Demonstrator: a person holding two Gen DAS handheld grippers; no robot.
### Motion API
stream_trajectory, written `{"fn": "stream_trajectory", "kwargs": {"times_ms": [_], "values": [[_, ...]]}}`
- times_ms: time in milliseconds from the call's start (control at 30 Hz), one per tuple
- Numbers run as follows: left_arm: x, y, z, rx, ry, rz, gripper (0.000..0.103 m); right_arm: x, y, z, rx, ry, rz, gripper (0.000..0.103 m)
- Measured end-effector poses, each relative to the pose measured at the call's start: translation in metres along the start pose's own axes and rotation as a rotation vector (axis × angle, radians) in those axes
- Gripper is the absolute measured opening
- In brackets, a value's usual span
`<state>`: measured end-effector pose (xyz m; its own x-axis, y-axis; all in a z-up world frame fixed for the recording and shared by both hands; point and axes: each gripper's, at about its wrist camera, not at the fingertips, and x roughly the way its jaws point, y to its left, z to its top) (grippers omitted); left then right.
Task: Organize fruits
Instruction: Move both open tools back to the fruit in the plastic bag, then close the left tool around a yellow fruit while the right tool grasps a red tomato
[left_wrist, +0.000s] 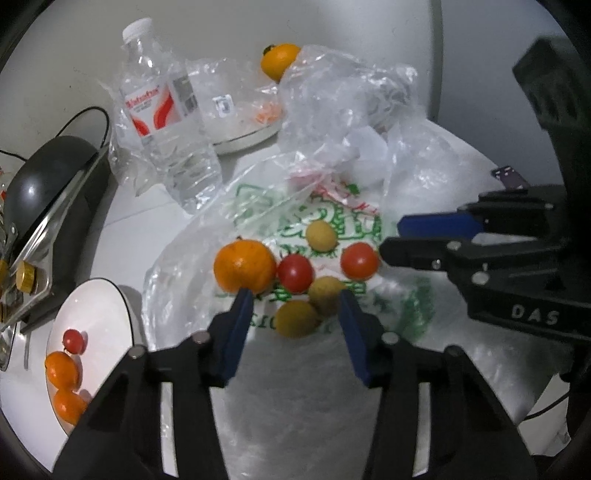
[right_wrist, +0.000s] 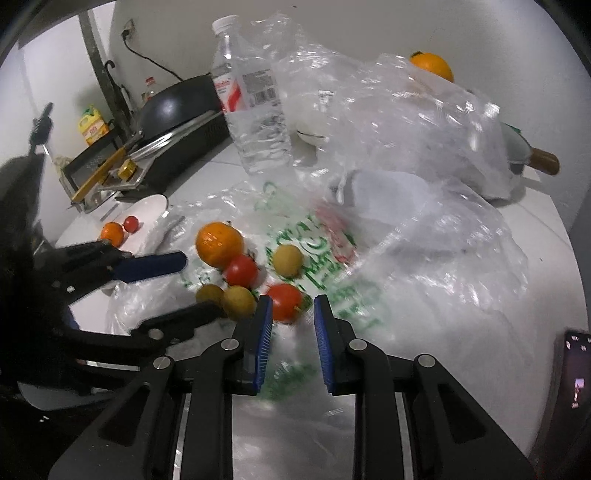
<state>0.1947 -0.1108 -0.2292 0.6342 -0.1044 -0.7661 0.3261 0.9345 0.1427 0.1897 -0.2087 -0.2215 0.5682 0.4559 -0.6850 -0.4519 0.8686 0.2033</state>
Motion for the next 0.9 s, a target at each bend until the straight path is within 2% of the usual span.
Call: {"fn": "stream_trajectory", "kwargs": {"times_ms": [333,567,900], "values": [[0.013,0.010,-0.007,0.011,0.028,-0.027,0.044,0.026,0.006,0.008,0.006,0.047,0.000,0.025],[0.019,0.010,-0.008,0.029,0.043,-0.066,0.029,0.030,0.004,0.009,0.021,0.055,-0.005,0.025],[0.011,0.015,-0.009,0.025,0.018,-0.091,0.028,0.033,0.006,0.010,0.032,0.066,-0.013,0.027]]}}
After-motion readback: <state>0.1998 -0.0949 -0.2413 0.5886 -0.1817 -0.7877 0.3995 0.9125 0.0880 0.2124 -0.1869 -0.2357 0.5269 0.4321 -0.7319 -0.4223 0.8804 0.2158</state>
